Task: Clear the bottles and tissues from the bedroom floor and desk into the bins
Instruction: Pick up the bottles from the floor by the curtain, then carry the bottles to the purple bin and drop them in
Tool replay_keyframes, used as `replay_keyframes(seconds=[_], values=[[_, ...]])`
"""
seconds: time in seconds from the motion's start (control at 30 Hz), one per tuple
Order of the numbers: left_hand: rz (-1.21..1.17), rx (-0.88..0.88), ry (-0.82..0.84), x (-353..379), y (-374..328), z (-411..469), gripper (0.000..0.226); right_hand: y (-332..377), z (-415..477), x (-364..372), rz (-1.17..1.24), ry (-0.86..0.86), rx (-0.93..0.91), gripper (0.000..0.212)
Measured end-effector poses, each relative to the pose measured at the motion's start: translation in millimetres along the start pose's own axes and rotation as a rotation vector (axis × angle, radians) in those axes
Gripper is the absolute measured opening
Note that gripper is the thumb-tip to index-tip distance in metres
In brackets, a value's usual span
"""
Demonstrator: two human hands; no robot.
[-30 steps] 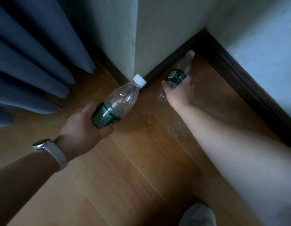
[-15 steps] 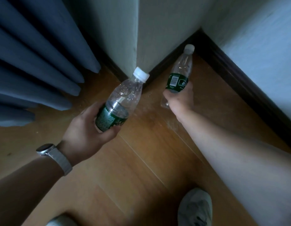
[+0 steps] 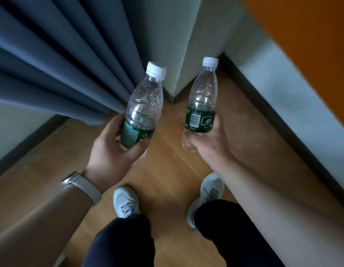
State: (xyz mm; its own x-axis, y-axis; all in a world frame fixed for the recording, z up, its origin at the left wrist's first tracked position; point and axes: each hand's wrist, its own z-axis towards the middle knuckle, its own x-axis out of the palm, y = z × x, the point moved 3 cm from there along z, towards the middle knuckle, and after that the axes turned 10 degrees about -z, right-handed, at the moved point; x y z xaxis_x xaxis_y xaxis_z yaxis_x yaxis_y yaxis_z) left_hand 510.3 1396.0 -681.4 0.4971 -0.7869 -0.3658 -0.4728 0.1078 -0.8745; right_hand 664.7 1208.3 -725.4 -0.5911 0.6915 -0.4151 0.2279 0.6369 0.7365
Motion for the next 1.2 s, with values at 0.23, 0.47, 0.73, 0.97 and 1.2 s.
replay_keyframes(seconds=[0.23, 0.47, 0.73, 0.97, 1.2], values=[[-0.153, -0.023, -0.084, -66.0, -124.7, -64.8, 0.057, 119.7, -105.2, -45.5, -0.104, 0.075, -0.151, 0.066], [-0.280, -0.025, -0.129, -129.0, -244.1, -105.9, 0.061, 251.9, -177.0, -98.7, -0.041, 0.026, -0.283, 0.069], [-0.405, 0.091, -0.205, -130.0, -395.4, -136.3, 0.056, 380.0, -229.0, -192.8, 0.163, 0.114, -0.519, 0.055], [-0.409, 0.256, -0.163, -78.4, -495.1, -137.8, 0.067, 398.4, -242.8, -295.3, 0.227, 0.100, -0.603, 0.069], [-0.325, 0.333, -0.028, -28.2, -562.1, -131.1, 0.066, 385.2, -252.2, -377.8, 0.224, -0.029, -0.563, 0.070]])
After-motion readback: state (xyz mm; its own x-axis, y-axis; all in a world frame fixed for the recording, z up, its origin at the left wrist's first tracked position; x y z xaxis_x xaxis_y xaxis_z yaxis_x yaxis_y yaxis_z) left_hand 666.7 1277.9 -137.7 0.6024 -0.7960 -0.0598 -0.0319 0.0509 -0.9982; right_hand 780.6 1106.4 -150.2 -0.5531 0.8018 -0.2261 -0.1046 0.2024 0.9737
